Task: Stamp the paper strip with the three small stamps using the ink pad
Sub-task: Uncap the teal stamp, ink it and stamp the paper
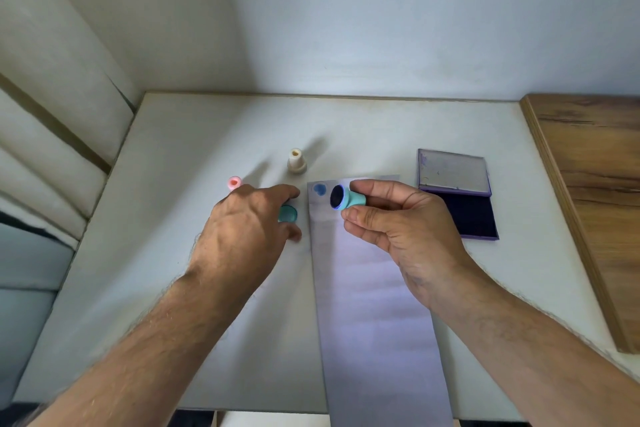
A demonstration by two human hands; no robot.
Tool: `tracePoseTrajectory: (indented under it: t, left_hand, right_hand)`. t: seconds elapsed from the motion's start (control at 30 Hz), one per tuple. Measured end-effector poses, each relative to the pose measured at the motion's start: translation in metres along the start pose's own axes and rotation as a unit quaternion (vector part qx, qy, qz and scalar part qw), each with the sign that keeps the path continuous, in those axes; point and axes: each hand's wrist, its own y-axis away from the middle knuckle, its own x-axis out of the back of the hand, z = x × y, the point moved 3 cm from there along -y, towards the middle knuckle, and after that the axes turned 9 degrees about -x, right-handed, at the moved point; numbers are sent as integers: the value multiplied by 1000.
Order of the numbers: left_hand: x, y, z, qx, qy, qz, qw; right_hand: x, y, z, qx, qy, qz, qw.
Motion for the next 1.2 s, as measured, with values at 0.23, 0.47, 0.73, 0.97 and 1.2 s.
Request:
tracePoseTrajectory:
  t: [0.23,0.47,0.73,0.97,1.2]
  left_hand:
    - [-3,-1,-2,-11,20,10,1000]
    - [0,-2,1,1,10,25,1000]
    - [6,1,7,30,37,36,998]
    - [12,3,41,-48,94,111,988]
    - [7,6,63,-82,73,93,990]
  right_hand:
    - [0,0,3,-9,-8,0,1000]
    - [1,2,2,-13,-21,-1,1000]
    - [7,8,0,-14,-32,0,999]
    - [8,16,-5,-55,-198,-80,975]
    - [18,26,-14,-78,-285,-130,947]
